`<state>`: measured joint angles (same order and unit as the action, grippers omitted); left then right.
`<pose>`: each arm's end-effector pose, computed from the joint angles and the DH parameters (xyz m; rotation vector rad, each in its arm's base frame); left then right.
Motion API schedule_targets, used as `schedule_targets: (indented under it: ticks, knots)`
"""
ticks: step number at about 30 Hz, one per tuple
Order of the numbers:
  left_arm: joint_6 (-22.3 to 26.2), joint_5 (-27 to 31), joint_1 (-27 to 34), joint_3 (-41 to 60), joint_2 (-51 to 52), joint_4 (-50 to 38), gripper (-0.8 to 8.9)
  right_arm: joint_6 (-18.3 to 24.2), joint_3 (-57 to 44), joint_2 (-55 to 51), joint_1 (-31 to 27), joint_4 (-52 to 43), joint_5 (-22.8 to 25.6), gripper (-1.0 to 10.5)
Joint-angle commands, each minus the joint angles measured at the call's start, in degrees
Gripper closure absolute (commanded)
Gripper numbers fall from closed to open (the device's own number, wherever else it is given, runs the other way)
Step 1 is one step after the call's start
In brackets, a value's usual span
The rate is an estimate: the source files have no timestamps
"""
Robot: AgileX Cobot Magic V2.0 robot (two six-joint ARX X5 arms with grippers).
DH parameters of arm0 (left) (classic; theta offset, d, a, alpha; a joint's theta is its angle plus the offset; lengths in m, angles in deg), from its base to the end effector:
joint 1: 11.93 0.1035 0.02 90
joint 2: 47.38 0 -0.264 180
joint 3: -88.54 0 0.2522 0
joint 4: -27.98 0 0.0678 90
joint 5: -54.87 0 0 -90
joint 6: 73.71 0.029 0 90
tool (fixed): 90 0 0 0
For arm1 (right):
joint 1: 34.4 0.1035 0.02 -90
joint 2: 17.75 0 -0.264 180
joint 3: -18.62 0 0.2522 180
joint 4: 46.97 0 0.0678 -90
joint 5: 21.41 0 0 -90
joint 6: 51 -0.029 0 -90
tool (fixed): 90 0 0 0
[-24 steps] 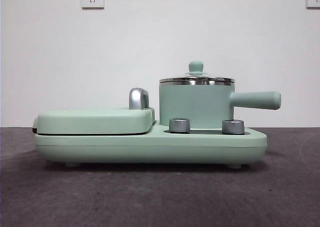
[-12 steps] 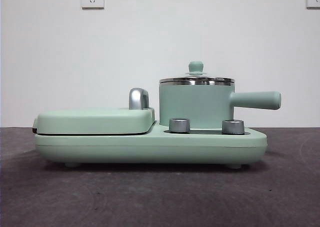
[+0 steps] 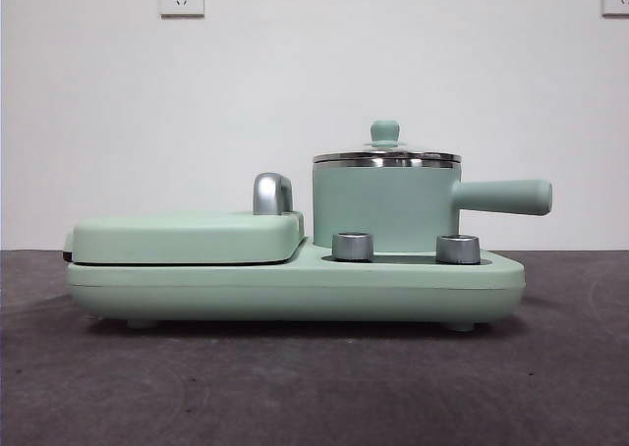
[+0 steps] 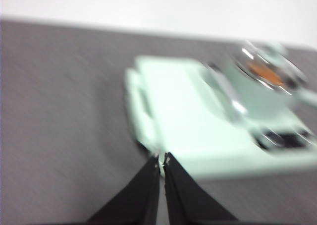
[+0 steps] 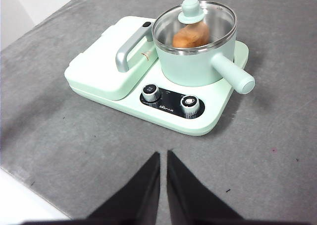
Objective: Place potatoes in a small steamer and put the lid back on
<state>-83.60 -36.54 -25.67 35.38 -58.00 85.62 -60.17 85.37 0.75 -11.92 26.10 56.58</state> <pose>0.0385 -0.0101 0.2975 -0.1422 0.2847 -0.2394 0.0207 0.0151 0.3351 0.1126 0.4841 0.5558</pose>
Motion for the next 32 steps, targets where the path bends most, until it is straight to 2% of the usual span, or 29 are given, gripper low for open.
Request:
schedule_targets:
  ticks: [1,4,10,13,20,27,32]
  knots:
    - [10.62,0.17,5.46,6.05,2.56,-8.09,7.99,0.61,0.26,0.11,0.26,-0.63,0.00,9.3]
    - [13.75,0.17,9.44,13.29,4.57,-12.98,7.98,0.61,0.26,0.11,0.26,-0.63,0.00,9.3]
    - [13.14,0.17,10.32,27.91,7.63,-23.91,7.98,0.61,0.26,0.11,0.26,-0.63,-0.02,9.3]
    - [11.69,0.17,10.60,32.57,8.81,-26.34,7.98,0.61,0.26,0.09,0.26,-0.63,0.00,9.3]
    - [5.88,0.39,12.31,36.39,10.43,-26.75,7.98,0.61,0.26,0.09,0.26,-0.63,0.00,9.3]
    - [6.05,2.62,12.28,38.69,10.45,-32.98,7.98,0.61,0.26,0.09,0.26,-0.63,0.00,9.3]
    - [5.99,2.69,12.26,38.69,10.45,-33.18,7.98,0.61,0.26,0.09,0.26,-0.63,0.00,9.3]
